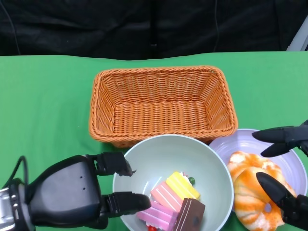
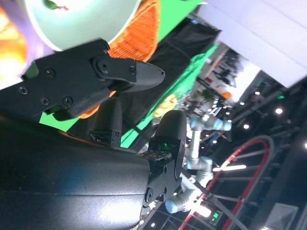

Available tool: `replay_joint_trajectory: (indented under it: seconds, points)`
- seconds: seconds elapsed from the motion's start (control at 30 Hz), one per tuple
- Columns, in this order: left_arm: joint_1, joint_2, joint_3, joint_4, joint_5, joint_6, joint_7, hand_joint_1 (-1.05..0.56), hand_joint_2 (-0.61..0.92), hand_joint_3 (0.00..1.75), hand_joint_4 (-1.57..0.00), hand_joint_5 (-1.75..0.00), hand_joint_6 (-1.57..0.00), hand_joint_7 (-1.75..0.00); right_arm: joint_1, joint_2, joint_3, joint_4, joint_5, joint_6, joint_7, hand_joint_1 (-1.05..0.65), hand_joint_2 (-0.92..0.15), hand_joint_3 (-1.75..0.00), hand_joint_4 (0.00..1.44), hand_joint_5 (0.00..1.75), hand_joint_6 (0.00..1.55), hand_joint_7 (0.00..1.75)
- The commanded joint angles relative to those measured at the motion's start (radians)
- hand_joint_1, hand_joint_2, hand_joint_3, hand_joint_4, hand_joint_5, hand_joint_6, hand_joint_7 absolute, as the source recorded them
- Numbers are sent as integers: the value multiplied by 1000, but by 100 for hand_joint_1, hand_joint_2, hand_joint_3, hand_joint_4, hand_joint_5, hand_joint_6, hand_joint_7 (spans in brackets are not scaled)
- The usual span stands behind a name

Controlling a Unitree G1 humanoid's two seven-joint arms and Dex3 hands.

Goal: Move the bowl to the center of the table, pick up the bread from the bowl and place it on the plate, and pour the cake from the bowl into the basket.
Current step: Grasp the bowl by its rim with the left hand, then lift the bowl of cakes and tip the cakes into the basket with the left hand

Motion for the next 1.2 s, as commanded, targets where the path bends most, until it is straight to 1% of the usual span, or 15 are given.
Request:
replay_joint_trajectory:
  seconds: [0.03, 0.1, 0.23, 0.4, 0.5, 0.53, 0.6, 0.63, 0.67, 0.7, 0.77, 0.8, 0.93, 1.1, 1.2]
  points:
    - [-70, 42, -87, 74, 94, 26, 105, -53, 85, 0, -36, -100, -73, -12, -1, 13, 9, 6, 28, -25, -10, -30, -56, -95, 26, 155, 8, 141]
    - [-120, 55, -156, 132, 153, 49, 169, -48, 85, 0, -39, -109, -81, -17, 2, 27, 21, 1, 27, -30, -15, -32, -56, -96, 25, 155, 5, 141]
    - [-195, 68, -275, 225, 218, 93, 267, -42, 84, 0, -44, -114, -92, -22, 8, 43, 30, -6, 19, -37, -22, -33, -56, -97, 29, 158, 5, 141]
    - [-273, 54, -411, 339, 244, 137, 331, -39, 81, 0, -48, -112, -95, -16, 11, 52, 35, 8, 19, -57, -28, -31, -55, -98, 24, 157, 4, 141]
    - [-306, 37, -475, 386, 241, 146, 393, -39, 81, 0, -55, -110, -105, -15, 18, 59, 34, 16, 13, -86, -40, -34, -57, -94, 30, 154, 5, 140]
    - [-315, 30, -496, 396, 249, 157, 439, -41, 80, 0, -60, -130, -113, -18, 21, 65, 33, 16, 10, -94, -47, -35, -58, -91, 31, 154, 7, 139]
    - [-330, 16, -533, 413, 261, 185, 536, -42, 79, 0, -63, -149, -119, -21, 26, 72, 29, 15, 5, -102, -57, -36, -61, -87, 33, 153, 10, 136]
    - [-336, 11, -547, 420, 263, 200, 580, -41, 81, 0, -76, -164, -110, -56, 26, 75, 27, 13, 5, -102, -61, -36, -62, -87, 35, 153, 10, 136]
    - [-341, 8, -560, 427, 264, 211, 611, -41, 82, 0, -81, -169, -100, -81, 27, 77, 26, 12, 6, -101, -63, -35, -62, -86, 36, 153, 10, 136]
    - [-347, 7, -574, 433, 265, 221, 634, -40, 83, 0, -84, -172, -95, -95, 27, 78, 26, 11, 7, -101, -65, -35, -62, -86, 36, 153, 10, 135]
    - [-343, 37, -574, 392, 238, 216, 634, -38, 84, 0, -89, -174, -88, -116, 25, 76, 15, -4, 11, -94, -67, -35, -63, -86, 36, 152, 11, 135]
    - [-332, 59, -564, 360, 214, 203, 620, -34, 86, 1, -92, -174, -84, -133, 26, 75, 8, -11, 13, -93, -68, -36, -64, -85, 38, 151, 12, 135]
    - [-278, 130, -524, 257, 123, 166, 560, -30, 90, 2, -95, -175, -78, -157, 31, 69, -6, -15, 15, -92, -61, -34, -65, -82, 39, 148, 13, 132]
    - [-182, 210, -441, 120, -11, 132, 429, -30, 91, 2, -95, -175, -76, -166, 39, 65, -1, 1, 22, -106, -53, -32, -63, -85, 40, 149, 13, 132]
    - [-114, 234, -374, 53, -75, 122, 391, -30, 91, 1, -94, -175, -82, -154, 34, 72, 9, 27, 24, -119, -58, -33, -61, -89, 43, 154, 12, 134]
